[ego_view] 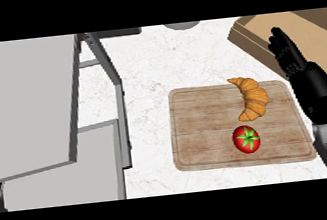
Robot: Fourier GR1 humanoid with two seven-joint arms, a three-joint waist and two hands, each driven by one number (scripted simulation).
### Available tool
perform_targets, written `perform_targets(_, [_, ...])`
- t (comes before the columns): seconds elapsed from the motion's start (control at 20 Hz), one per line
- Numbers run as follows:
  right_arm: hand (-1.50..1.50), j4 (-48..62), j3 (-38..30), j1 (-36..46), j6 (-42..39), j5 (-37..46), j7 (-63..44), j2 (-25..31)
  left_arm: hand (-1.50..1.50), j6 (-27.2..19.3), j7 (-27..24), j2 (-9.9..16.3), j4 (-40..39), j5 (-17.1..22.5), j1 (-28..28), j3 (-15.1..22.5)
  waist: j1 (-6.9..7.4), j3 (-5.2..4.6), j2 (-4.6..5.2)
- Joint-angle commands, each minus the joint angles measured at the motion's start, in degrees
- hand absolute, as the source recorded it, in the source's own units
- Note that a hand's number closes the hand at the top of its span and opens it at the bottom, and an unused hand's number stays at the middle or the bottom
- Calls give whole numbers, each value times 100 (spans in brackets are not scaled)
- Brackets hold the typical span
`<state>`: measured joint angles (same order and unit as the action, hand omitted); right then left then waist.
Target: Pick the tomato from the cutting board and place it in the cardboard box
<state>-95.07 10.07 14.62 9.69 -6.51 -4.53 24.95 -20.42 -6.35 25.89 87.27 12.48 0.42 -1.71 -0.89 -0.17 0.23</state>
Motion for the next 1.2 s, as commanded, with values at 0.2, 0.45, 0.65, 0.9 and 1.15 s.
perform_targets(0.2, [-150, -1226, -917, -975, 70, -857, -772, 111, 0, 902, 1108, 98, 295, 688, -268, 143, -128, 19, -70])
perform_targets(0.45, [-150, -1513, -1524, -1499, 1691, 516, 443, -209, 0, 1138, 1319, -195, 410, 1042, 71, 388, -218, 26, -94])
perform_targets(0.65, [-150, -2873, -950, -2771, 1424, 1000, 1057, -265, 0, 1349, 1434, -125, 414, 1176, -1, 281, -105, 16, -63])
perform_targets(0.9, [-150, -3135, -571, -3332, 749, 2012, -200, 812, 0, 1443, 1582, 45, 695, 1261, 122, 159, 21, -3, -58])
perform_targets(1.15, [-150, -3508, -503, -3566, -74, 2898, -1833, 1834, 0, 1447, 1598, 7, 545, 1228, -13, 188, 45, -36, -18])
